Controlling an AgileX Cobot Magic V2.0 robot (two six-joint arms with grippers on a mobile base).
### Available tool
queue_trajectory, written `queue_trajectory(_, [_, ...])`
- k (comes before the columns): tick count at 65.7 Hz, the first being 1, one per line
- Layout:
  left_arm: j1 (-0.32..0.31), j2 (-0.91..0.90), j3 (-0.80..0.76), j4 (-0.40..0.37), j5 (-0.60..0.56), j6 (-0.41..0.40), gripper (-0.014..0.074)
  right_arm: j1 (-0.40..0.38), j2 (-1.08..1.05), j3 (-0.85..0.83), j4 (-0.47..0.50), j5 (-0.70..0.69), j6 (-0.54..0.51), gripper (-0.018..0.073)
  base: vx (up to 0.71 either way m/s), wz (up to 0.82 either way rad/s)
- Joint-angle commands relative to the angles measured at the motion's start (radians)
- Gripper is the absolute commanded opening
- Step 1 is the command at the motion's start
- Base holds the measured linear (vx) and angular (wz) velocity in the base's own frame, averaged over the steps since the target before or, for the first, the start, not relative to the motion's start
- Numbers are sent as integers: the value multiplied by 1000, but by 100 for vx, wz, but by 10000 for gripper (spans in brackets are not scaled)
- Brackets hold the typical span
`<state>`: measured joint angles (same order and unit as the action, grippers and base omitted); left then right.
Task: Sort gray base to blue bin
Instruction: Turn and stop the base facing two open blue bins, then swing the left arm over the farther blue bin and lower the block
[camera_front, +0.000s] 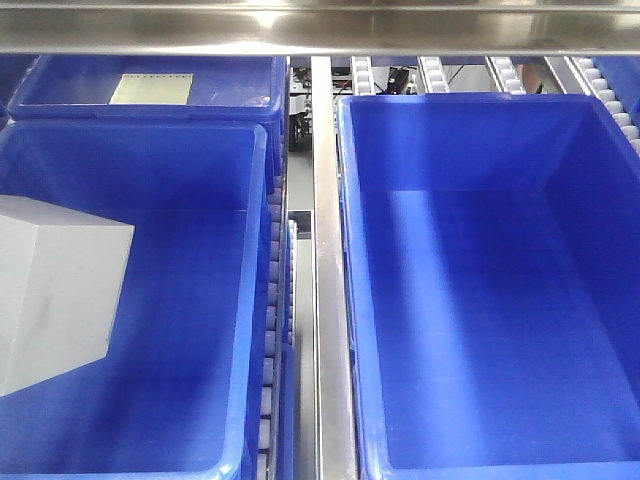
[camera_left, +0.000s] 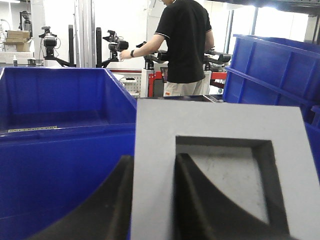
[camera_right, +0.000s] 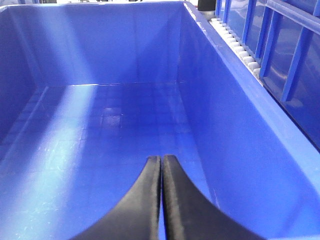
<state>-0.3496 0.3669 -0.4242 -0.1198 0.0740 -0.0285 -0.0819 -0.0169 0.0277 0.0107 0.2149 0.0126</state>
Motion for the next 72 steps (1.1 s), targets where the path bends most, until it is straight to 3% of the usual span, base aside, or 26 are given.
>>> queue_trajectory(1, [-5, 5, -31, -14, -116, -14, -6, -9, -2, 2, -5, -67, -13, -5, 0, 0])
queue_trajectory(15, [-6, 22, -32, -13, -117, -13, -6, -9, -2, 2, -5, -67, -13, -5, 0, 0])
queue_trajectory(36, [-15, 188, -110, -13, -157, -12, -6, -9, -2, 2, -5, -67, -13, -5, 0, 0])
queue_trajectory(49, [-151, 305, -139, -10, -228, -11, -6, -9, -2, 2, -5, -67, -13, -5, 0, 0])
queue_trajectory(60, [-313, 438, -139, -2, -438, -11, -6, -9, -2, 2, -5, -68, -13, -5, 0, 0])
queue_trajectory(72, [-461, 624, -150, 120, -684, -14, -6, -9, -2, 2, -5, -68, -13, -5, 0, 0])
